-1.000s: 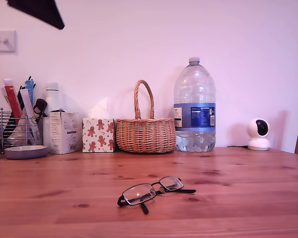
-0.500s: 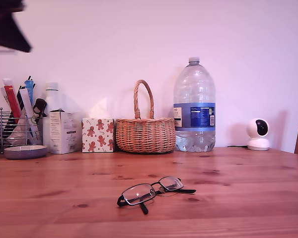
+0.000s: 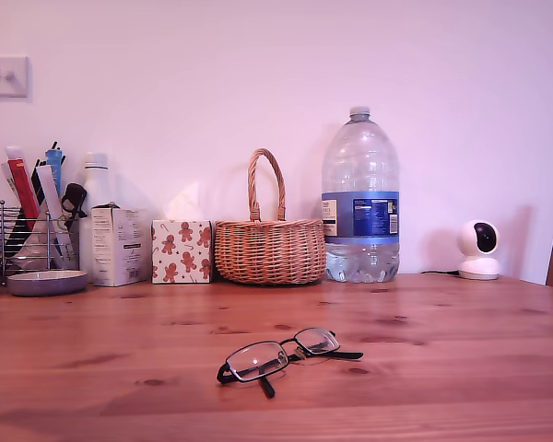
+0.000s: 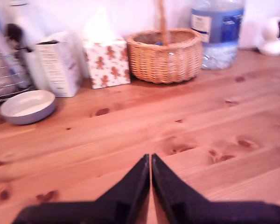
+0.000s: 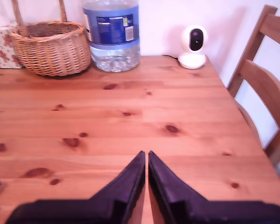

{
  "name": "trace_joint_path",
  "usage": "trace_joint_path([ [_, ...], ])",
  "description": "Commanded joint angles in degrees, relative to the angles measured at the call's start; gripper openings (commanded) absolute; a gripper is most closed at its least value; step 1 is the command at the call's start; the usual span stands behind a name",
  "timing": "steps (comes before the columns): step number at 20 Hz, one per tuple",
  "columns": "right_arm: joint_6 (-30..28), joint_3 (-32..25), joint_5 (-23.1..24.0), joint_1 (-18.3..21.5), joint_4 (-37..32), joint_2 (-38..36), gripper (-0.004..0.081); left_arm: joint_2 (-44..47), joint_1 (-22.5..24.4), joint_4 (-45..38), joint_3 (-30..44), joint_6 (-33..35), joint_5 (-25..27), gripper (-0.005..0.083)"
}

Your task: Pick up the glasses and close them, then place them back on the table

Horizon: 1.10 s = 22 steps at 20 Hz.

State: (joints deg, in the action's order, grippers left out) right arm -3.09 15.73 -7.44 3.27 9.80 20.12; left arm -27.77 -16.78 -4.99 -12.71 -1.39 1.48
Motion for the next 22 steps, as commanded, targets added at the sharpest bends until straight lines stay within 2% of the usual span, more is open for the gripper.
trace_joint_path([
  [1,-0.4,-2.9,-1.2,-0.3,-1.0,-1.3,-0.0011,2.3,0.1,0.1,3.1,-0.5,0.2,-0.0021],
  [8,-1.7,-4.1,-3.1,-0.3,-1.1,-8.1,-0.0011,10.8,-0.4,4.1,7.0,-1.6,0.3,-0.0021],
  [13,-0.1,-4.1,-3.1,-0.3,5.6,-8.4,-0.0011,12.2,-0.4,6.7,7.0,-1.6,0.3,-0.0021],
  [22,-0.1,-4.1,-3.1,-0.3,19.4,-8.4,-0.0011,12.1,-0.4,16.7,7.0,-1.6,0.3,-0.0021],
])
